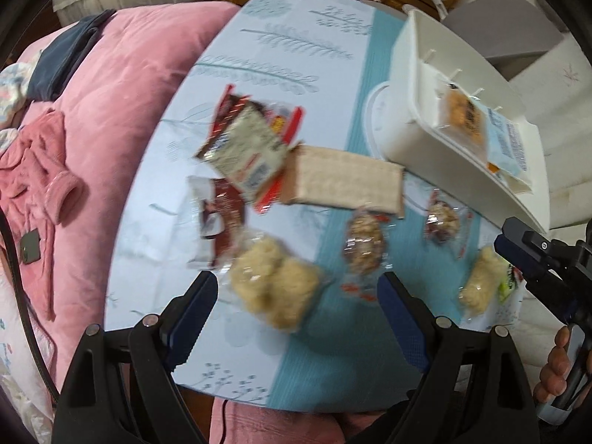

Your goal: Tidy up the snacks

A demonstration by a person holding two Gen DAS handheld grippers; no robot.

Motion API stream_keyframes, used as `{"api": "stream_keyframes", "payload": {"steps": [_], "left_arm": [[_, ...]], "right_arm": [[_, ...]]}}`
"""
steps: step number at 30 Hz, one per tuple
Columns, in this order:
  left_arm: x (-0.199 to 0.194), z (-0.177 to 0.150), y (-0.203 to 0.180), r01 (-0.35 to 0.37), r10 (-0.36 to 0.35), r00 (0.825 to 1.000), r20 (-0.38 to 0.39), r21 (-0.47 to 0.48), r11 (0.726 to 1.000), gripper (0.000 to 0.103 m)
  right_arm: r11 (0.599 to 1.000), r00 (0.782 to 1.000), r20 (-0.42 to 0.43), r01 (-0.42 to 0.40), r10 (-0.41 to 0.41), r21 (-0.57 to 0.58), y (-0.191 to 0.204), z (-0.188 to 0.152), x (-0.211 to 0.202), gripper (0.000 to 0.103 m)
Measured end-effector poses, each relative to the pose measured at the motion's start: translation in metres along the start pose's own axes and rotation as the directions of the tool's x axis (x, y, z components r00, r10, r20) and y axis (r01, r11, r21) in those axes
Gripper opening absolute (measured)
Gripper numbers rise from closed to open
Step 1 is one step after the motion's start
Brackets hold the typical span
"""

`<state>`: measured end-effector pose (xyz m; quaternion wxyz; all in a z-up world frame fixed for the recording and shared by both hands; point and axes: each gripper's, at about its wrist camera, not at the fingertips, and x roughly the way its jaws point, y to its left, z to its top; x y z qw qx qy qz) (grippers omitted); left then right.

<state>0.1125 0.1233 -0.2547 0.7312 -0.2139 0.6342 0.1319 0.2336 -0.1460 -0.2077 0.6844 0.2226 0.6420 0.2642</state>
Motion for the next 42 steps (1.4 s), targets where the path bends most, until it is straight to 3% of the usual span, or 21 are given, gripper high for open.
{"api": "stream_keyframes", "payload": {"steps": [8, 21, 32, 40, 42], "left_arm": [[0.0, 0.008, 0.045, 0.013, -0.014, 0.999, -0.032, -0.027, 1.0, 0.087], [0.018, 0.031, 0.088, 0.07, -0.067, 0.988, -0.136, 0.017, 0.997, 0.087], [0.051, 0.067, 0.092, 0.123, -0.103, 0.959, -0.263, 0.059, 0.991, 0.082], [0.077, 0.081, 0.07, 0.088, -0.033, 0.936, -0.351, 0.143, 0.986, 0.073], [0.084, 0.081, 0.07, 0.08, -0.019, 0.927, -0.375, 0.148, 0.986, 0.064]], "right_arm": [[0.999, 1.0, -0.027, 0.005, -0.004, 0.04, 0.021, -0.019, 0.029, 0.032], [0.987, 0.987, -0.019, 0.157, -0.157, 0.025, 0.051, -0.046, 0.071, 0.032], [0.943, 0.943, -0.007, 0.334, -0.334, -0.009, 0.06, -0.066, 0.1, 0.032], [0.906, 0.906, -0.007, 0.422, -0.422, -0.038, 0.071, -0.068, 0.118, 0.032], [0.892, 0.893, -0.004, 0.448, -0.449, -0.057, 0.075, -0.069, 0.123, 0.034]]}}
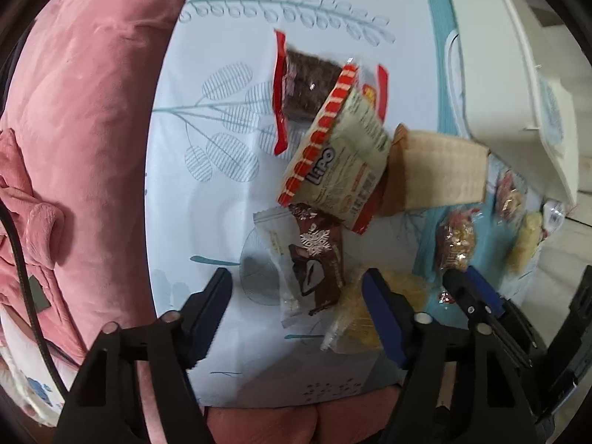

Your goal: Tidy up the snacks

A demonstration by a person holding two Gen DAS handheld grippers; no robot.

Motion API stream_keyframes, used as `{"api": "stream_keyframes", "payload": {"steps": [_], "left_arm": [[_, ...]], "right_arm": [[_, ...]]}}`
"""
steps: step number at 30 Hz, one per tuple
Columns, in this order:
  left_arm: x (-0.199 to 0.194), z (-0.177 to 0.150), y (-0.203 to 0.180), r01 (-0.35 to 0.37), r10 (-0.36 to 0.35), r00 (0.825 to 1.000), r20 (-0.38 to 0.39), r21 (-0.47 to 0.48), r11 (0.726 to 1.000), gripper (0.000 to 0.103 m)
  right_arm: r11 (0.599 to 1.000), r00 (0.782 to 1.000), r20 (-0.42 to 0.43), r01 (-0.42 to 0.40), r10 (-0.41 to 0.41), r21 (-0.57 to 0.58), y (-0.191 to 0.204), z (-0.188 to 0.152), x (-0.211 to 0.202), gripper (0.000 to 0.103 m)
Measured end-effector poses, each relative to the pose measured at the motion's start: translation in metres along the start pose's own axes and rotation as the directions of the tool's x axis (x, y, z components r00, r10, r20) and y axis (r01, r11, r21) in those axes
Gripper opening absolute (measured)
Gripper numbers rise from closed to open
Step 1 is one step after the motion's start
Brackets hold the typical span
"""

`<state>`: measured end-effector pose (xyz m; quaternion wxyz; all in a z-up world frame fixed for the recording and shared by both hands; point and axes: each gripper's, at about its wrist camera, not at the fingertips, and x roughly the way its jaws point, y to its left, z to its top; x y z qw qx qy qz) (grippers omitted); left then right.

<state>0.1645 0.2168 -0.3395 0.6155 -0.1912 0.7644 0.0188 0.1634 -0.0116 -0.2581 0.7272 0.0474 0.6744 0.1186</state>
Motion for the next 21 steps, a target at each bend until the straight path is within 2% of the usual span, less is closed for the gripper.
{"api": "stream_keyframes", "payload": {"steps": [1, 3, 7, 8, 10, 11, 15, 21], "left_arm": [[0.002, 0.001, 0.0, 0.001, -0.001, 1.0, -0.009, 0.0, 1.0, 0.064], [0.006, 0.003, 0.002, 0.013, -0.013, 1.0, -0.02, -0.002, 1.0, 0.055], [0.012, 0.006, 0.009, 0.038, -0.039, 0.998, -0.04, -0.021, 0.999, 0.049], [0.015, 0.006, 0.013, 0.045, -0.046, 0.998, -0.048, -0.028, 0.999, 0.039], [0.017, 0.005, 0.017, 0.073, -0.075, 0.996, -0.051, -0.044, 0.996, 0.036], [0.017, 0.004, 0.017, 0.092, -0.094, 0.994, -0.048, -0.046, 0.995, 0.027], [0.018, 0.001, 0.022, 0.105, -0.107, 0.993, -0.047, -0.044, 0.993, 0.026], [0.017, -0.005, 0.031, 0.123, -0.125, 0.991, -0.041, -0.058, 0.991, 0.022]], "right_arm": [[1.0, 1.0, 0.0, 0.019, -0.019, -0.013, 0.003, 0.001, 0.001, 0.035], [0.999, 0.999, 0.004, 0.04, -0.039, -0.037, 0.009, 0.001, 0.003, 0.035], [0.99, 0.995, 0.027, 0.102, -0.1, -0.093, 0.02, 0.002, 0.005, 0.035], [0.987, 0.993, 0.038, 0.118, -0.114, -0.112, 0.023, 0.002, 0.005, 0.035], [0.981, 0.99, 0.056, 0.137, -0.131, -0.137, 0.027, 0.001, 0.005, 0.035], [0.977, 0.988, 0.065, 0.149, -0.141, -0.15, 0.029, 0.0, 0.005, 0.035], [0.968, 0.983, 0.089, 0.177, -0.163, -0.178, 0.034, -0.003, 0.004, 0.035], [0.97, 0.985, 0.091, 0.164, -0.15, -0.177, 0.032, -0.004, 0.004, 0.033]]}}
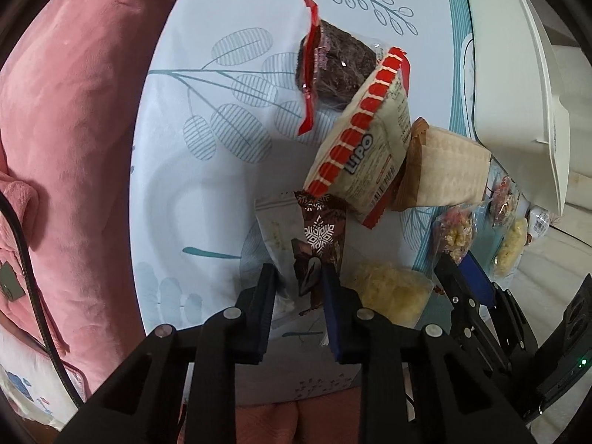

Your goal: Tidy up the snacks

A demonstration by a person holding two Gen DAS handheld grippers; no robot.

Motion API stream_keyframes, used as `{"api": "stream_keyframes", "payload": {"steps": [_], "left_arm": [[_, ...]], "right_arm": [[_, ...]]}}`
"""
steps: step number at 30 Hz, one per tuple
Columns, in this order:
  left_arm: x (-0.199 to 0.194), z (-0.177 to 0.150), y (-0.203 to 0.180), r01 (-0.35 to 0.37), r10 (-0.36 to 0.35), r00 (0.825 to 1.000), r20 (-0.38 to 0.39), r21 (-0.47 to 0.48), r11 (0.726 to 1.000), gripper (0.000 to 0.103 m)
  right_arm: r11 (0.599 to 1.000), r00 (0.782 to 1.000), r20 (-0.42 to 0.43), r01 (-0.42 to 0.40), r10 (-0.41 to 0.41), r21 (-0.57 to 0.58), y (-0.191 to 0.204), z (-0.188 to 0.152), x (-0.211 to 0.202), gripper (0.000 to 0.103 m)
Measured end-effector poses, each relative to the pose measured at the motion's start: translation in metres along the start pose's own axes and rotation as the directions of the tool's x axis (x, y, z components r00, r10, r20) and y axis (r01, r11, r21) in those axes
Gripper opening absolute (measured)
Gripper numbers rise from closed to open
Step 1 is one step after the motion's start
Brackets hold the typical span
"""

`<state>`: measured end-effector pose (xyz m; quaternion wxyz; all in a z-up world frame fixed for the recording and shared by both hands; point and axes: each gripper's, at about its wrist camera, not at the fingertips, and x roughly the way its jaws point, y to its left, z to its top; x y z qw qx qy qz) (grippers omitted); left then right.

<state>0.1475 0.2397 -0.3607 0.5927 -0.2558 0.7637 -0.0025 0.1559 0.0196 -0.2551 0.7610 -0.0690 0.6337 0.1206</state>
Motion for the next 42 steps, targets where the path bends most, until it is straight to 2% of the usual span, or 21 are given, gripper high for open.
{"api": "stream_keyframes", "payload": {"steps": [9, 14, 16, 19, 23, 25, 31, 37, 40, 42], "left_arm": [[-0.011, -0.01, 0.014, 0.002, -0.001, 0.999, 0.038, -0.033, 0.999, 0.016], [-0.025, -0.015, 0.012, -0.012, 0.015, 0.995, 0.096, -0.026, 1.0, 0.013], [-0.034, -0.017, 0.006, -0.021, 0.022, 0.991, 0.134, -0.005, 1.0, 0.012], [-0.051, -0.021, -0.007, -0.041, 0.033, 0.978, 0.206, 0.032, 0.999, 0.01], [-0.078, -0.023, -0.025, -0.064, 0.037, 0.952, 0.304, 0.081, 0.995, 0.008], [-0.092, -0.025, -0.037, -0.057, 0.016, 0.94, 0.34, 0.111, 0.992, 0.006], [-0.125, -0.032, -0.074, -0.004, -0.073, 0.914, 0.399, 0.188, 0.982, 0.005], [-0.145, -0.043, -0.108, 0.02, -0.127, 0.89, 0.437, 0.24, 0.971, 0.005], [-0.144, -0.045, -0.116, 0.019, -0.12, 0.889, 0.442, 0.227, 0.974, 0.005], [-0.14, -0.045, -0.114, 0.021, -0.109, 0.895, 0.432, 0.204, 0.979, 0.005]], "right_arm": [[0.999, 0.999, -0.001, -0.043, 0.043, 0.006, -0.003, -0.007, -0.003, 0.03], [0.997, 0.997, 0.001, -0.083, 0.083, -0.001, -0.004, -0.011, -0.008, 0.03], [0.995, 0.995, 0.019, -0.097, 0.098, -0.013, -0.005, -0.012, -0.013, 0.023], [0.993, 0.992, 0.042, -0.117, 0.118, -0.03, -0.007, -0.013, -0.022, 0.021], [0.99, 0.99, 0.061, -0.124, 0.128, -0.06, -0.009, -0.015, -0.031, 0.021], [0.987, 0.986, 0.074, -0.143, 0.149, -0.076, -0.013, -0.014, -0.038, 0.0], [0.976, 0.969, 0.143, -0.189, 0.203, -0.105, -0.023, -0.007, -0.064, 0.0], [0.969, 0.964, 0.132, -0.216, 0.232, -0.122, -0.035, -0.002, -0.069, 0.0], [0.963, 0.96, 0.103, -0.25, 0.26, -0.104, -0.043, -0.001, -0.065, 0.001], [0.961, 0.96, 0.085, -0.259, 0.267, -0.095, -0.046, -0.001, -0.061, 0.001]]}}
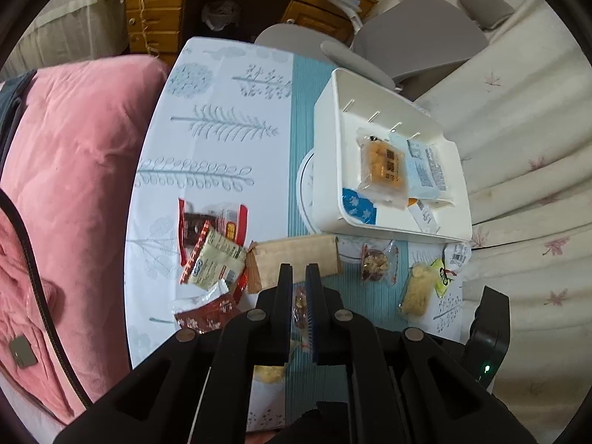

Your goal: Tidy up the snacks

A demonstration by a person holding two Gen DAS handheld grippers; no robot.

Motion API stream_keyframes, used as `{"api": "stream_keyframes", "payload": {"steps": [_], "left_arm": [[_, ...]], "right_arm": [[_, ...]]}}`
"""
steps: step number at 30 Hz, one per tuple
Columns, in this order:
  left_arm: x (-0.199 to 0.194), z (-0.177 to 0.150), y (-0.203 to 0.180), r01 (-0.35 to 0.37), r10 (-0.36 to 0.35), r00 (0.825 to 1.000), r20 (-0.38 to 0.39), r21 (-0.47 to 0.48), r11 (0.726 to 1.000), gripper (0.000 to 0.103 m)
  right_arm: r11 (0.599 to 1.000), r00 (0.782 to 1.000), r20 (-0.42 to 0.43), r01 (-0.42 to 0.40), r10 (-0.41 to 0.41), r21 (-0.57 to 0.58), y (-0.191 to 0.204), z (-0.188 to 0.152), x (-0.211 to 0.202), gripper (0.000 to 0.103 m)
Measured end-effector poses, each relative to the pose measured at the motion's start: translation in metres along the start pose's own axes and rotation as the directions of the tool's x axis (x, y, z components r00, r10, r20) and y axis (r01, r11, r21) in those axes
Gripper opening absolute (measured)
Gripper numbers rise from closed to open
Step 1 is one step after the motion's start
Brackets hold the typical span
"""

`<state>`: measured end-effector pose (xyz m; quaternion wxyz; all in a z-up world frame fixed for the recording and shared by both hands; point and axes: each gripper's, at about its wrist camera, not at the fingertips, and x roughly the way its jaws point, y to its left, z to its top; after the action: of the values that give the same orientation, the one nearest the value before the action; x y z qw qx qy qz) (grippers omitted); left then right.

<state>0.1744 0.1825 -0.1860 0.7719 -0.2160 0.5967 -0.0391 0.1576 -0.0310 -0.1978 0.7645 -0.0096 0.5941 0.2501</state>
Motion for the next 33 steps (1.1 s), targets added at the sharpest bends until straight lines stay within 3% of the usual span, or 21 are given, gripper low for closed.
{"api": "stream_keyframes", "payload": {"steps": [2, 7, 15, 18, 25, 33], "left_arm": [[0.003, -0.002, 0.005, -0.016, 0.016, 1.0, -0.01, -0.023, 1.0, 0.005], [0.016, -0.007, 0.028, -0.072, 0.068, 0.997, -0.048, -0.101, 0.992, 0.015], [0.043, -0.021, 0.07, -0.184, 0.159, 0.975, -0.155, -0.163, 0.969, 0.062], [0.052, -0.024, 0.081, -0.216, 0.184, 0.964, -0.191, -0.163, 0.963, 0.073], [0.081, -0.032, 0.092, -0.244, 0.204, 0.937, -0.285, -0.111, 0.964, 0.075], [0.118, -0.043, 0.079, -0.232, 0.252, 0.905, -0.341, 0.1, 0.968, 0.075]], "right_arm": [[1.0, 1.0, -0.019, -0.01, 0.01, 0.006, -0.003, 0.001, 0.003, 0.004], [0.999, 0.997, -0.062, -0.04, 0.041, 0.019, -0.007, 0.002, 0.011, 0.031], [0.998, 0.991, -0.125, -0.038, 0.044, 0.045, -0.009, 0.004, 0.029, 0.041], [0.998, 0.989, -0.142, -0.036, 0.044, 0.057, -0.008, 0.004, 0.035, 0.047], [0.997, 0.982, -0.19, -0.008, 0.023, 0.081, -0.002, 0.001, 0.05, 0.055], [0.994, 0.975, -0.222, 0.039, -0.016, 0.099, 0.005, -0.003, 0.066, 0.055]]}}
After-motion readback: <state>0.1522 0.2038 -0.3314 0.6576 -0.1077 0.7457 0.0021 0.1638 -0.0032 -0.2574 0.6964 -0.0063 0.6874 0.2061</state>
